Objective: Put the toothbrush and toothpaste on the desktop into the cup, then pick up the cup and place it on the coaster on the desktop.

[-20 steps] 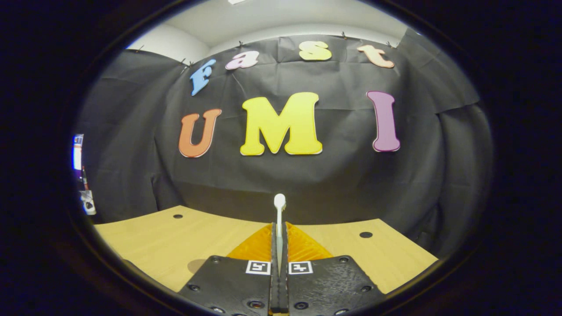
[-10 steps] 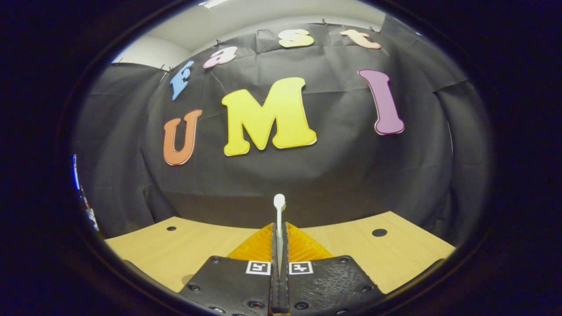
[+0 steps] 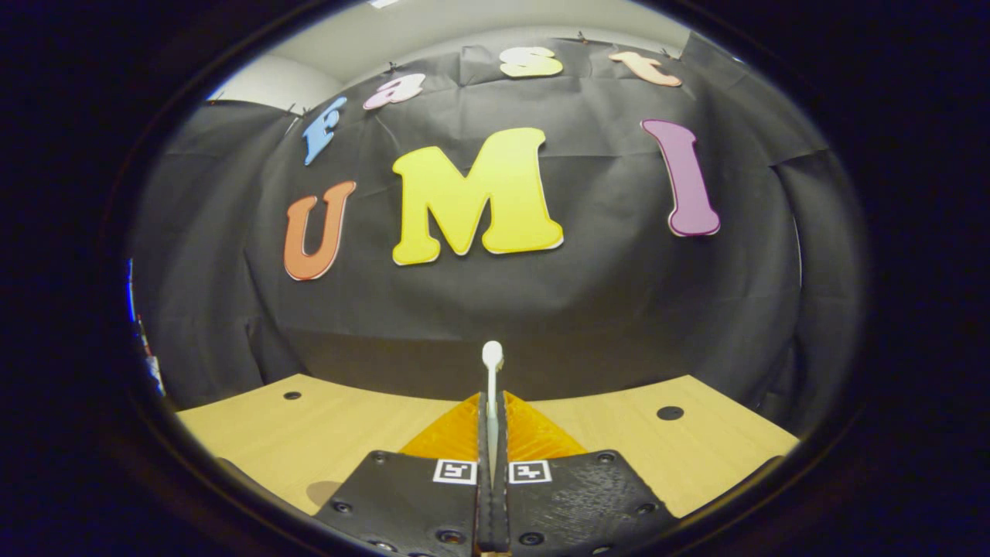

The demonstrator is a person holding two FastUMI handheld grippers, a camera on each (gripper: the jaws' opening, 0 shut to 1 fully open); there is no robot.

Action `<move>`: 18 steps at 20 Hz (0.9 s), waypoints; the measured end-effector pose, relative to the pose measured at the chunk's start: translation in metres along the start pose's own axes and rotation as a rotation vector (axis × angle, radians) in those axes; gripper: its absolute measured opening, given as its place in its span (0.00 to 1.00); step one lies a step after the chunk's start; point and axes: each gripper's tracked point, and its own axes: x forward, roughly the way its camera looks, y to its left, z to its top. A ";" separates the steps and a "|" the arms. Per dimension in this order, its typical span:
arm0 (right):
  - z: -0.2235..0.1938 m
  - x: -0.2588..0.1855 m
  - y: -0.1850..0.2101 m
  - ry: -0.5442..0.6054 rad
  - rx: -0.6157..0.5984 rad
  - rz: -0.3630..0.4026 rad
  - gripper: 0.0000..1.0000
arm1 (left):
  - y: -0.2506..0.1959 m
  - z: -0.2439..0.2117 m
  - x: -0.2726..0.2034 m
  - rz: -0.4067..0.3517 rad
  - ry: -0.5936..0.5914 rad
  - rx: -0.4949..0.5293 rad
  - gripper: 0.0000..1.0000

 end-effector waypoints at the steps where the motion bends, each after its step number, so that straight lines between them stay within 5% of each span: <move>1: 0.001 -0.001 0.003 0.006 0.004 0.010 0.00 | -0.001 -0.005 0.004 -0.012 0.016 -0.023 0.40; 4: -0.005 -0.002 0.009 0.024 0.014 0.031 0.02 | -0.004 -0.034 0.020 -0.055 0.121 -0.075 0.35; 6: -0.004 -0.003 0.012 0.020 0.008 0.039 0.02 | -0.007 -0.059 0.033 -0.082 0.213 -0.114 0.43; 16: -0.003 0.001 0.012 -0.017 -0.057 0.034 0.02 | 0.002 -0.101 0.064 -0.063 0.398 -0.188 0.51; 17: -0.004 0.001 0.012 -0.014 -0.044 0.035 0.04 | 0.000 -0.104 0.066 -0.069 0.423 -0.187 0.39; 18: -0.005 0.001 0.010 -0.012 -0.033 0.031 0.04 | -0.003 -0.109 0.066 -0.075 0.456 -0.185 0.51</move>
